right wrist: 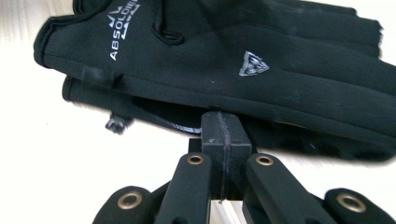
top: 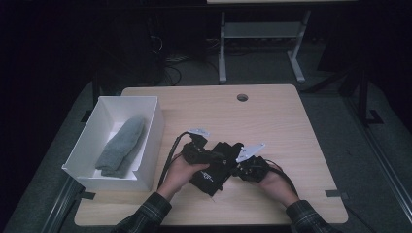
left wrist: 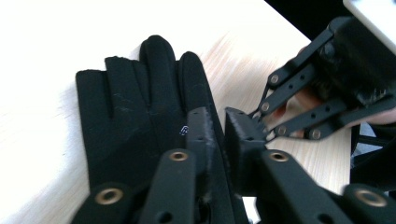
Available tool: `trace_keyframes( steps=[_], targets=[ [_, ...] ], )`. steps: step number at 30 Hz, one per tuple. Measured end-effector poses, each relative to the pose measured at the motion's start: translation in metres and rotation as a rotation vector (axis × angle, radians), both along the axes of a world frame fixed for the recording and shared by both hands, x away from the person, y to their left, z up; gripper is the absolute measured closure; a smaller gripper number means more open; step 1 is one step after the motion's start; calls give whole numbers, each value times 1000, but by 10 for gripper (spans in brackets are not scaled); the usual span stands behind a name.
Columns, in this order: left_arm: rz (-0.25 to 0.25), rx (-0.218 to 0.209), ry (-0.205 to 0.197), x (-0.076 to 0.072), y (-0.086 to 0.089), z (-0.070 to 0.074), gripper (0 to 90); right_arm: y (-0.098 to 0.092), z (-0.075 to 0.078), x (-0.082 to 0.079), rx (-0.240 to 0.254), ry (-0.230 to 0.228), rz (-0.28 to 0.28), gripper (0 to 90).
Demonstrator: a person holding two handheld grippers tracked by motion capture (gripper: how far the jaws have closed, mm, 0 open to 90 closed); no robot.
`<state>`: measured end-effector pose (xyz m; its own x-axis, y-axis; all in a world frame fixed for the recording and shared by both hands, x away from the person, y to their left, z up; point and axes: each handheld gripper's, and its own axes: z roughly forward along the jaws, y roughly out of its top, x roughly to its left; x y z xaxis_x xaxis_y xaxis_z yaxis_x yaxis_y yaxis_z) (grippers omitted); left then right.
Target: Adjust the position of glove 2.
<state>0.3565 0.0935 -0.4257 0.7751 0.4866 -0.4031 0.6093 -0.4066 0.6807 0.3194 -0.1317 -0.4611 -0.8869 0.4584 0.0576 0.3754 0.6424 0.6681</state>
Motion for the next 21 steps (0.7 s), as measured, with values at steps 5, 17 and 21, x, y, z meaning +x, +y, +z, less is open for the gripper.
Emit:
trace_keyframes(
  steps=[5,17,21],
  targets=[
    [7,32,0,-4,4,-2,892,-25,6,-1,23,6,-67,883],
    [-92,156,-4,-22,-30,-26,894,-70,5,9,44,-28,-224,543],
    [-112,183,-9,-25,-35,-30,895,-68,0,10,18,-35,-236,468]
  ],
)
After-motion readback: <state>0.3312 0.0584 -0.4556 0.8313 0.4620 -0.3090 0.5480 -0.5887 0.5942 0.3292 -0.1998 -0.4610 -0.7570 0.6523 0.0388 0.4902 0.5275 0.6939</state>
